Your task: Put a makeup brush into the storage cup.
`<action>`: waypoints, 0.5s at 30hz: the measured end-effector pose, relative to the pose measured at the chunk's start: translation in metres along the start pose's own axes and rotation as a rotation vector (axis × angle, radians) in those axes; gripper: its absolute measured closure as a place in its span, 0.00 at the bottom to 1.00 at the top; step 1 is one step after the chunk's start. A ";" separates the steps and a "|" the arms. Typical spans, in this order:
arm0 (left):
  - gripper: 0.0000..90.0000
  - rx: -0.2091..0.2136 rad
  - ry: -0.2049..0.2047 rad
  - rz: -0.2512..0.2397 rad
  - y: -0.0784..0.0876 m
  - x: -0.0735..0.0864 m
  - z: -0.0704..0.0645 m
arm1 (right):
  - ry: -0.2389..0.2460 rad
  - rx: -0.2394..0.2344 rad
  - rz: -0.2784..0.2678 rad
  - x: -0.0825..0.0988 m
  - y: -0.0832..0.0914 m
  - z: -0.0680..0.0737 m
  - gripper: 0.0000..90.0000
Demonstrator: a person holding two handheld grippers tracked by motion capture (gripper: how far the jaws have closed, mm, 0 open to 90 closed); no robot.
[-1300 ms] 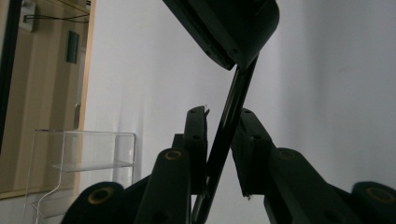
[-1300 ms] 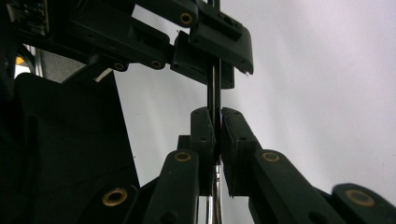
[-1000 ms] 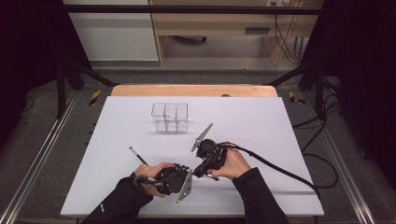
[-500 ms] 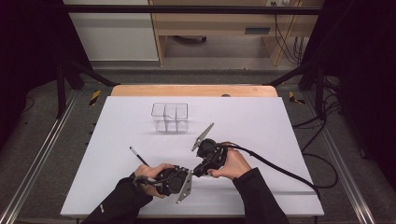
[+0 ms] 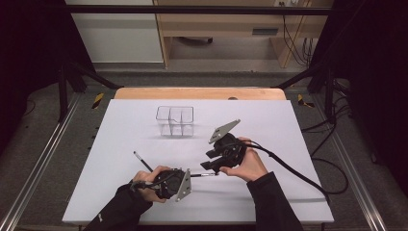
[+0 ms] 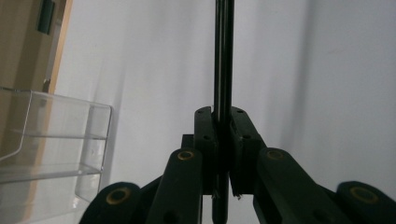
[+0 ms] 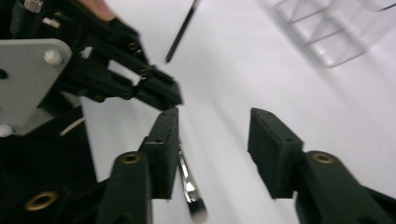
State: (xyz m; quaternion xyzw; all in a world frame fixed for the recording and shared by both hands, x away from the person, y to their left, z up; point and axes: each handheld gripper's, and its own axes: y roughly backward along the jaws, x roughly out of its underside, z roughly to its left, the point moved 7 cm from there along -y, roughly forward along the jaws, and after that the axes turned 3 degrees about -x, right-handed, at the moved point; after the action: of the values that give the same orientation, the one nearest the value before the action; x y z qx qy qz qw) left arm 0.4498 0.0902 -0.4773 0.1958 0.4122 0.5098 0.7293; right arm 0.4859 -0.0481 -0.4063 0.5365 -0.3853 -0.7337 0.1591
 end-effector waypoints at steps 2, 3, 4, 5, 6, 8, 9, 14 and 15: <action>0.92 0.001 0.037 -0.002 0.000 0.002 0.001 | -0.006 0.030 -0.036 -0.001 0.005 -0.004 0.51; 0.92 0.002 0.050 0.000 0.000 0.004 0.002 | -0.011 0.047 -0.058 -0.001 0.008 -0.005 0.48; 0.92 0.002 0.068 -0.001 0.000 0.005 0.002 | -0.017 0.063 -0.078 -0.001 0.010 -0.007 0.46; 0.92 0.002 0.084 0.003 0.000 0.006 0.003 | -0.025 0.073 -0.096 -0.001 0.012 -0.008 0.43; 0.92 0.001 0.099 0.002 -0.001 0.007 0.003 | -0.035 0.086 -0.111 -0.001 0.014 -0.009 0.41; 0.92 0.000 0.134 0.003 -0.001 0.009 0.004 | -0.048 0.109 -0.146 0.000 0.019 -0.012 0.38; 0.92 0.000 0.151 -0.001 -0.002 0.010 0.004 | -0.061 0.114 -0.163 0.001 0.021 -0.013 0.37; 0.92 -0.004 0.248 -0.011 -0.002 0.014 0.007 | -0.088 0.146 -0.199 0.006 0.028 -0.018 0.28; 0.92 -0.005 0.264 -0.010 -0.002 0.015 0.008 | -0.091 0.150 -0.204 0.007 0.028 -0.018 0.26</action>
State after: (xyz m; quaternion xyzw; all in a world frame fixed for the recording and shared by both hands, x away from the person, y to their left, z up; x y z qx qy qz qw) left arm 0.4596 0.1040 -0.4795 0.1230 0.5041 0.5285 0.6719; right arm 0.4946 -0.0784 -0.3923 0.5496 -0.3892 -0.7387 0.0253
